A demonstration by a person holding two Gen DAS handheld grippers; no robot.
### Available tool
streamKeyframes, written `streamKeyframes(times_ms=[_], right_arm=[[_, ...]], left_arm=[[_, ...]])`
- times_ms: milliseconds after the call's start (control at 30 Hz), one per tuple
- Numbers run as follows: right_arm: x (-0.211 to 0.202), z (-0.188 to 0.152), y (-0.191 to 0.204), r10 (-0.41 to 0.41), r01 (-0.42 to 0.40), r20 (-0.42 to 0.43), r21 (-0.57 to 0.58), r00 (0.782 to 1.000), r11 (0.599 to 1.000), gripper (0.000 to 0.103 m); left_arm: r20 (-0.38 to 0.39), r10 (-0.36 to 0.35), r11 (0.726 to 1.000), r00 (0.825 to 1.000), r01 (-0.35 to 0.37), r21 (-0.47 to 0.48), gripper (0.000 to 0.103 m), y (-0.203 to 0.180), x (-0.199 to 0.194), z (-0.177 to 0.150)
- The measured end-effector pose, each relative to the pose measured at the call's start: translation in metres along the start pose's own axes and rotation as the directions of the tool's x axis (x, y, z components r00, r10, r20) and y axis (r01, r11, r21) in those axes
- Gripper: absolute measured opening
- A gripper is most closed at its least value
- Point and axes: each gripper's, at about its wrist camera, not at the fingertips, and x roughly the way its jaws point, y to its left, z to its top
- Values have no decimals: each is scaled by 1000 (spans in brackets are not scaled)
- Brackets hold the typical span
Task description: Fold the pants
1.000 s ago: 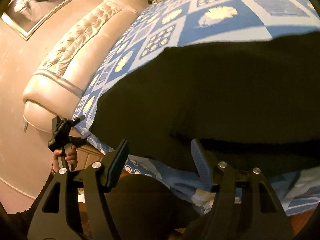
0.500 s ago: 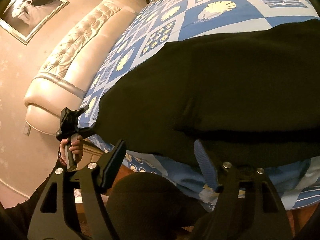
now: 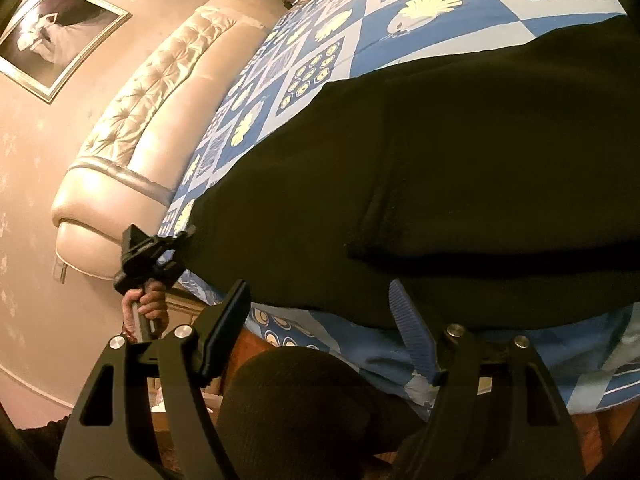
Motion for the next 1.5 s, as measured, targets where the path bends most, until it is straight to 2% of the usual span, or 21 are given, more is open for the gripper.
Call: streamKeyframes(times_ms=[200, 300, 500, 633, 767, 900, 1000, 1133, 1267, 1367, 1500], right_arm=[[-16, -2, 0, 26, -26, 35, 5, 999, 1000, 72], [-23, -5, -3, 40, -40, 49, 10, 998, 999, 72], [-42, -9, -16, 74, -79, 93, 46, 993, 996, 72], [-59, -8, -25, 94, -103, 132, 60, 987, 993, 72], [-76, -6, -34, 111, -126, 180, 74, 977, 989, 72], [-95, -5, -47, 116, -141, 230, 95, 966, 985, 72], [-108, -6, -59, 106, -141, 263, 119, 959, 983, 72], [-124, -8, -77, 86, -139, 301, 158, 950, 978, 72], [-134, -9, -92, 66, -133, 322, 192, 944, 972, 72], [-140, -10, -98, 58, -133, 335, 207, 940, 969, 72], [-146, -5, -103, 61, -149, 351, 229, 934, 962, 72]], left_arm=[[39, -84, 992, 996, 80, 97, 13, -70, -11, 1], [32, -107, 979, 994, 99, 176, 13, -123, -5, -3], [-9, -146, 954, 989, 143, 265, 12, -210, 16, -20], [-63, -121, 925, 991, 135, 356, 12, -265, 56, -41], [-128, -64, 905, 990, 112, 409, 12, -298, 101, -67], [-168, 26, 869, 986, 61, 491, 12, -321, 151, -97], [-204, 101, 843, 974, 25, 537, 12, -330, 195, -125], [-241, 167, 823, 956, -1, 568, 12, -330, 242, -152], [-244, 248, 786, 937, -47, 617, 11, -322, 285, -173], [-253, 278, 777, 927, -62, 626, 11, -314, 302, -186], [-228, 279, 762, 933, -71, 644, 11, -312, 305, -194]])
